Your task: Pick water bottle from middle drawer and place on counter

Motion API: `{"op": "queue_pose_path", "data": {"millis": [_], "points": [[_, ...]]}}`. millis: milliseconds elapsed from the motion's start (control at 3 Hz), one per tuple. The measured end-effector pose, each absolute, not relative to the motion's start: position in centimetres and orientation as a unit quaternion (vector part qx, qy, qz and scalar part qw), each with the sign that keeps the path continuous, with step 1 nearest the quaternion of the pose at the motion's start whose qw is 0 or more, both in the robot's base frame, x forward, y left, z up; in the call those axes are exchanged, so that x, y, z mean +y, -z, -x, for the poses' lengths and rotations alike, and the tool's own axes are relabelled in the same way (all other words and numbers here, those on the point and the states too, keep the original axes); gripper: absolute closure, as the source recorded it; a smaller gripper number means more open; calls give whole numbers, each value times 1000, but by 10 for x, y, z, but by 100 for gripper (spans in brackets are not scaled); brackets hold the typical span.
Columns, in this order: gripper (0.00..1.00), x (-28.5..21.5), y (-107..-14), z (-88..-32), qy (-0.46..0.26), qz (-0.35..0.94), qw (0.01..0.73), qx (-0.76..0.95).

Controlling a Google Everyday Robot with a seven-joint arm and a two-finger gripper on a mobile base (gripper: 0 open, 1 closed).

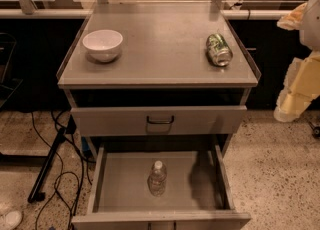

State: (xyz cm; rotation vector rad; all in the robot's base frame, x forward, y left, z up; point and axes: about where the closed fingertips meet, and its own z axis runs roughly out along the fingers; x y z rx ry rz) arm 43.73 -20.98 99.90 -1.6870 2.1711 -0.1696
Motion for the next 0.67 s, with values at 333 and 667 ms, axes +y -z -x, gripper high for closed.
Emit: {"op": "queue_pose_path", "data": {"millis": [333,667], "points": [[0,-207,-994,-437,57,604,194,770],[0,-200,-964,-438,49,611,187,767]]}}
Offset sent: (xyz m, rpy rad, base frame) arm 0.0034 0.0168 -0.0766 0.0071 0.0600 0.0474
